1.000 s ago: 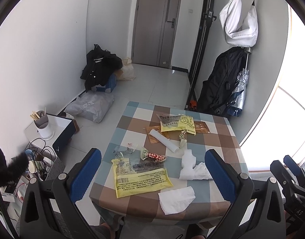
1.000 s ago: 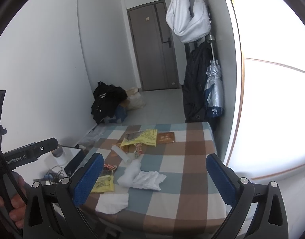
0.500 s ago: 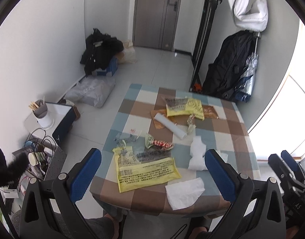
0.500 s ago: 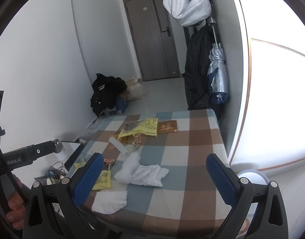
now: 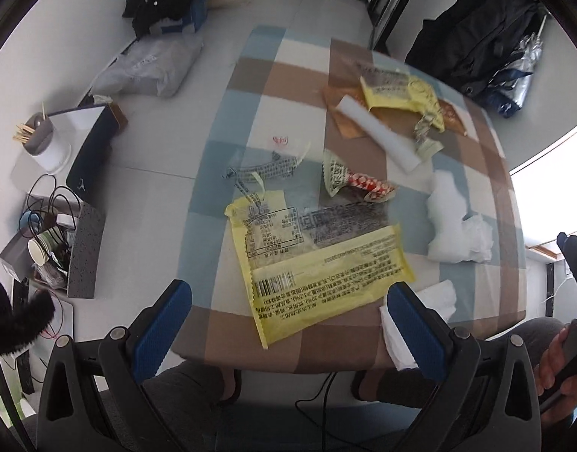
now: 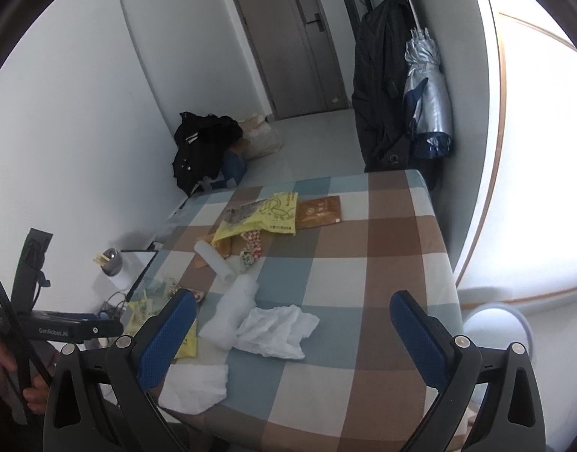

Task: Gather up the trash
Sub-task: 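Reach the left gripper to the large yellow plastic bag and grasp it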

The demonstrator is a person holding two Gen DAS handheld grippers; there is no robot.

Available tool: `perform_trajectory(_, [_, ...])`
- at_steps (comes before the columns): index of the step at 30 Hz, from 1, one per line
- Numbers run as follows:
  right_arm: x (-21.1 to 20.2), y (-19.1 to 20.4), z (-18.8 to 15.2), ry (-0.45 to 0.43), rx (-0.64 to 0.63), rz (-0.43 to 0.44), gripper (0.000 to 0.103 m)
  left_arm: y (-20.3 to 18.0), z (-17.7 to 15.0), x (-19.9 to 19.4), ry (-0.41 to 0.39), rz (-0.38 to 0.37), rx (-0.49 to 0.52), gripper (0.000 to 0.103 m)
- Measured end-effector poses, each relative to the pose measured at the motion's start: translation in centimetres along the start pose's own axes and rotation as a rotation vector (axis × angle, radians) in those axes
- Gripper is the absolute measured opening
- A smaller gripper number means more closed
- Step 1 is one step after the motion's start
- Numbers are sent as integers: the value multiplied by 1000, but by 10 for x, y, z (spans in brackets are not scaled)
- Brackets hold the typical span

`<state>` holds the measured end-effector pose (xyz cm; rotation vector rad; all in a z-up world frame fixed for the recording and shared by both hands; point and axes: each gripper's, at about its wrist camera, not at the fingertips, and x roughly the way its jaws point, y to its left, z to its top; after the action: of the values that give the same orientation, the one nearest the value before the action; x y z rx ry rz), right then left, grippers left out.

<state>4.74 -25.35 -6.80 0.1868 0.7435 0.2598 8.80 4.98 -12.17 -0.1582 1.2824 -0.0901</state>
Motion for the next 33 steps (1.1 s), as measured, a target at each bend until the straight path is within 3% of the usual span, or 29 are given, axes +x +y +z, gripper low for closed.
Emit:
perform_trajectory(4, [9,-3,1,28,3,19,103,-6,5,21,59,8,17,102])
perform_trajectory(10, [17,-5,1,72,6,73,103,-24,6,30,41,144,90,98])
perform_trajectory(14, [18,-9,-1,87,22,86,103,-41,-1,25,15,167,158,90])
perform_trajectory(18, [18,-11,-2,96,35,90,103,-54,-3,15,-2,142,200,63])
perform_trajectory(22, [20,-11,-4,105,32,77,103,-63,-10,7,-21,143,219,24])
perform_trajectory(23, [21,-11,-5,109,36,75,103,-63,-11,5,-19,136,219,19])
perform_trajectory(33, [19,-2,-12,107,25,24,103,-66,-16,-8,-68,59,225,10])
